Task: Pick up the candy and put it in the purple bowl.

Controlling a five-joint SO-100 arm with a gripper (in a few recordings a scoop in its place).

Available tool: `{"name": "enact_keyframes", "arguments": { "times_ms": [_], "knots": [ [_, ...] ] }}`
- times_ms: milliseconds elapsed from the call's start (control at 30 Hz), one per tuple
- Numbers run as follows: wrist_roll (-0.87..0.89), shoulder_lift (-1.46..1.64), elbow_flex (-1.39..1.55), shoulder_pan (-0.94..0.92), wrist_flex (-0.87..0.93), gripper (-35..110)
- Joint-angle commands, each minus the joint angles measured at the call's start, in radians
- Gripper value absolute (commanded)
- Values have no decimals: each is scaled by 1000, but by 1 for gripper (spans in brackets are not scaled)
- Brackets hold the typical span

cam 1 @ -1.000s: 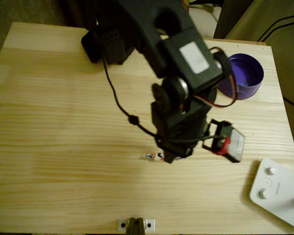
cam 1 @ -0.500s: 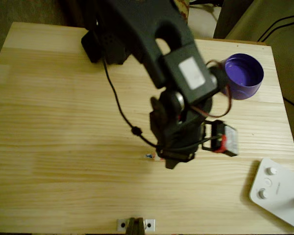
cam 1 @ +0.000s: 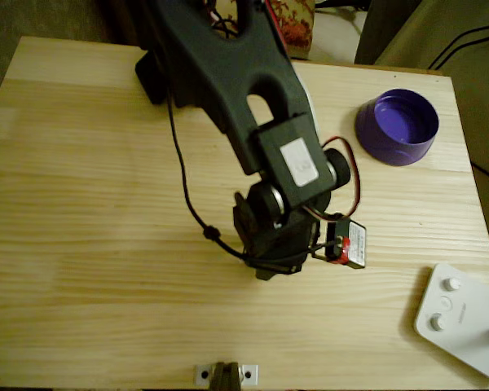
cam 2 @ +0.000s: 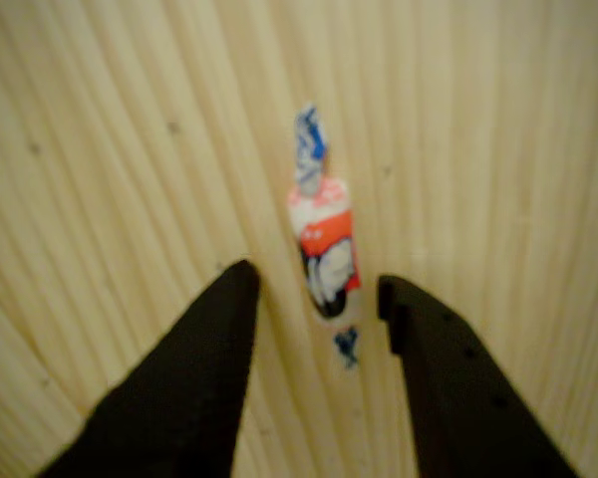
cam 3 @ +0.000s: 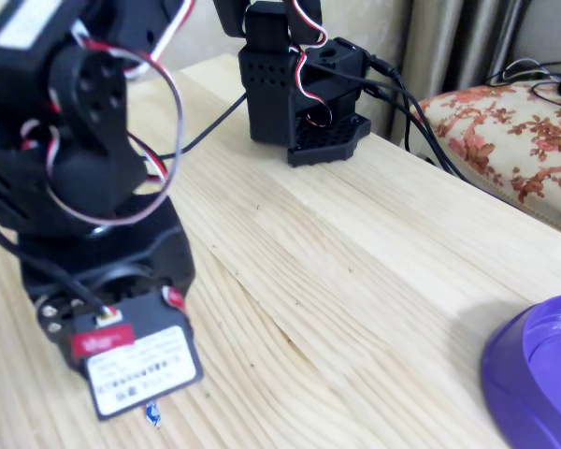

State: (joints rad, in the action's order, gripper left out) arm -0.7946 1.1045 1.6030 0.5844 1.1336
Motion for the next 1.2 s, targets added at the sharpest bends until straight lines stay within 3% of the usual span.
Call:
{"name": "enact_keyframes", "arguments": {
  "times_ms": [0,300,933,1167],
  "knots": [
    [0,25,-72,8,17,28],
    [-17,-3,-118,-5,-2,26],
    [-14,0,-127,-21,-35,9],
    [100,51,-137,-49,-35,9]
  ]
}}
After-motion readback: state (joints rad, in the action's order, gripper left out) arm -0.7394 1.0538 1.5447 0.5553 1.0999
